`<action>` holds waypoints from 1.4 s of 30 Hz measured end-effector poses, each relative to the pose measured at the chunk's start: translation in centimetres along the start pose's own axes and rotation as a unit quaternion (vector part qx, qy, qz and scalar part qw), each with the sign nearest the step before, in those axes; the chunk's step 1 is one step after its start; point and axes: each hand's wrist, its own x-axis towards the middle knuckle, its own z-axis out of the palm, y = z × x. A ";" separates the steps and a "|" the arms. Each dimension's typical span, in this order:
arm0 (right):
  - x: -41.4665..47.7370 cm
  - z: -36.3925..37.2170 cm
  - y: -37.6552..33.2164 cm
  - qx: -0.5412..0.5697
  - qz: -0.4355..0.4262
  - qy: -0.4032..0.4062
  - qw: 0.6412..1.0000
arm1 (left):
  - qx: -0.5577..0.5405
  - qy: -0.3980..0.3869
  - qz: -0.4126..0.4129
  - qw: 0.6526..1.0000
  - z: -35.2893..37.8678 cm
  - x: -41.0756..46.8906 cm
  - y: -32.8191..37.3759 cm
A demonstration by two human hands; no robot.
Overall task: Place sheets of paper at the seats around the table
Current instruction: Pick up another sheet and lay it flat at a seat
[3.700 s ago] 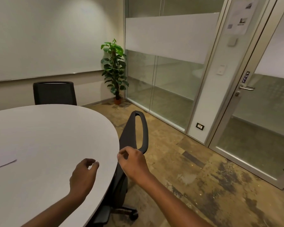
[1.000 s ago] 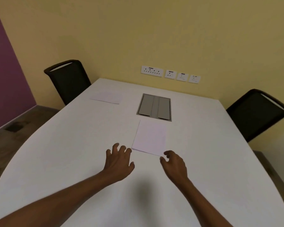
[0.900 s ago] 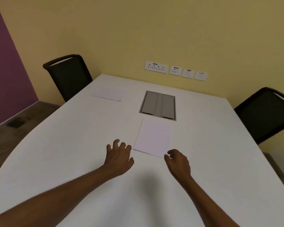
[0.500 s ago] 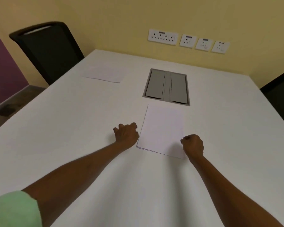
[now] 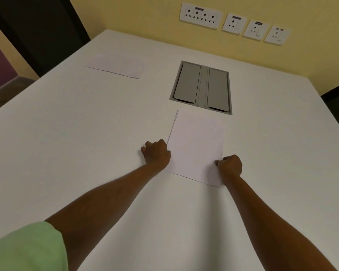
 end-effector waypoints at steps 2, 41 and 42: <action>0.1 0.2 0.1 0.014 0.006 0.005 1.000 | -0.002 0.003 -0.004 1.000 0.1 0.2 0.0; -41.0 6.1 4.1 0.309 0.210 -0.187 0.909 | -0.042 -0.063 -0.041 0.996 -17.5 -15.0 -24.7; -41.6 6.3 4.5 0.296 0.216 -0.194 0.910 | -0.034 -0.067 -0.046 0.996 -17.2 -15.5 -25.4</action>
